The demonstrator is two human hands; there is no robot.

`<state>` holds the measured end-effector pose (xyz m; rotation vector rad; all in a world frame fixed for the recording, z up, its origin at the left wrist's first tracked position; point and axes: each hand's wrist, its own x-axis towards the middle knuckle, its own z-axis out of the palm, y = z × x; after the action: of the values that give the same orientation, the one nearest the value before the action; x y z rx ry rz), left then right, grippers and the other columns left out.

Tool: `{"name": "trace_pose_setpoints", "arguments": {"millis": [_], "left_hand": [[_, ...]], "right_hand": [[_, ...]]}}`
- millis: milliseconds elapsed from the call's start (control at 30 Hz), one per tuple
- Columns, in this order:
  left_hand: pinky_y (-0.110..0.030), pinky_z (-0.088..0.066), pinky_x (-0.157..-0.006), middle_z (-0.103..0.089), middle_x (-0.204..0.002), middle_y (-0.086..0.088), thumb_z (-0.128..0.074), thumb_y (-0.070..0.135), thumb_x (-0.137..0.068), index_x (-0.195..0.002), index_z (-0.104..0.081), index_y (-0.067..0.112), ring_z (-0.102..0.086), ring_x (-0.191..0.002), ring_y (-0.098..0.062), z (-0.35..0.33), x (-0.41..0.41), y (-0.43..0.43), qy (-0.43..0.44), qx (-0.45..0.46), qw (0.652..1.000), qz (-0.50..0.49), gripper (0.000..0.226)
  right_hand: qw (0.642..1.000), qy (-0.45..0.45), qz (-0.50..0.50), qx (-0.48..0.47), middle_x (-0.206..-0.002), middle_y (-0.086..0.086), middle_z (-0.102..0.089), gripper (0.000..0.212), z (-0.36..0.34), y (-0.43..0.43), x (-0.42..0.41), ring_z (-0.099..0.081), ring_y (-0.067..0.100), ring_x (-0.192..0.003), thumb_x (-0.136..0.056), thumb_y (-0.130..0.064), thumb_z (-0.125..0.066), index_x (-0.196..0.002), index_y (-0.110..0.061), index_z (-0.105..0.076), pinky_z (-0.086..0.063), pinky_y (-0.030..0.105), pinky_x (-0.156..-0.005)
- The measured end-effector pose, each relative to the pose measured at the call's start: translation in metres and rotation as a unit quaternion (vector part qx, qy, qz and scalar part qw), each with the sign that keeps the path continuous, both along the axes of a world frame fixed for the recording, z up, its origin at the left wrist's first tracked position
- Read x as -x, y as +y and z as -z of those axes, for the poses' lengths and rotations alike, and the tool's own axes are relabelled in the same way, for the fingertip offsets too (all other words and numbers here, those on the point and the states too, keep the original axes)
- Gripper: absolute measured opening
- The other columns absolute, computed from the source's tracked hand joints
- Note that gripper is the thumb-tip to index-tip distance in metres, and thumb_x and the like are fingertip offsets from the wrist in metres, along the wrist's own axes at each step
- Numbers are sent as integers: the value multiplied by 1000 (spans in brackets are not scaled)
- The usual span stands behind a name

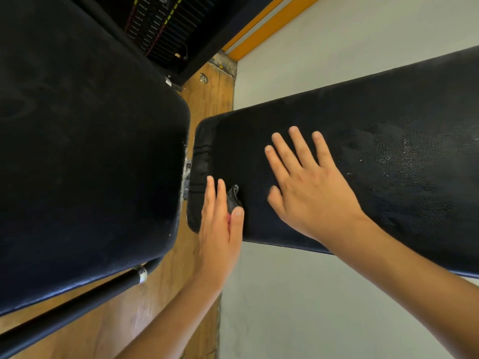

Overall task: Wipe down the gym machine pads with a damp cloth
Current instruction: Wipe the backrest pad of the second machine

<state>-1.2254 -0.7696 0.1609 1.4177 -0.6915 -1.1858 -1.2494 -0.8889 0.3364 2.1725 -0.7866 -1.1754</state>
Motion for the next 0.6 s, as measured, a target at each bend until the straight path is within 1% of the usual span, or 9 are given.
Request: {"name": "trace_pose_setpoints", "arguments": {"millis": [133, 267, 333, 433, 533, 600], "left_hand": [[-49, -23, -126, 6, -169, 24, -30, 61, -103, -163, -8, 33, -1, -156, -2, 4, -3, 2, -1, -9, 1000, 19, 70], [-50, -20, -127, 4, -167, 29, -33, 53, -105, -159, -9, 38, 2, -155, 2, 4, -9, -6, -2, 0, 1000, 16, 61], [-49, -18, -127, 4, -166, 31, -34, 50, -106, -159, -9, 40, 4, -154, 5, 4, -11, -12, 6, -13, 1000, 11, 59], [-48, -16, -128, 2, -169, 24, -37, 42, -110, -162, -13, 32, 5, -154, 4, 3, -23, -33, 5, -14, 1000, 10, 58], [-47, -14, -128, 2, -170, 17, -38, 35, -111, -163, -14, 26, 3, -156, -2, 3, -43, -65, -1, -2, 1000, 9, 59], [-46, -11, -129, 2, -171, 11, -38, 33, -111, -164, -13, 23, 3, -157, -6, 7, -58, -90, -28, 8, 999, 15, 59]], "right_hand": [[1000, -6, 4, -2, -171, 16, 0, 72, 0, 2, 0, 7, 39, -157, -101, -48, -2, -163, -10, -3, 1, 59, -125], [1000, -11, 10, -8, -170, 17, 5, 72, 1, 3, -2, 12, 40, -156, -101, -49, 1, -162, -11, 1, 2, 59, -125], [1000, -10, 13, -12, -170, 18, 8, 73, 1, 3, -3, 14, 40, -156, -100, -49, 2, -162, -10, 3, 3, 60, -124], [1000, -14, 17, -7, -169, 19, 10, 73, 1, 2, -3, 16, 41, -155, -100, -49, 2, -162, -10, 5, 3, 60, -124], [1000, -14, 21, -7, -169, 19, 12, 73, 1, 2, -5, 17, 41, -155, -99, -49, 4, -162, -11, 7, 4, 60, -124], [1000, -11, 22, -8, -169, 19, 12, 73, 2, 2, -5, 18, 41, -155, -99, -49, 3, -162, -11, 8, 5, 60, -124]]}}
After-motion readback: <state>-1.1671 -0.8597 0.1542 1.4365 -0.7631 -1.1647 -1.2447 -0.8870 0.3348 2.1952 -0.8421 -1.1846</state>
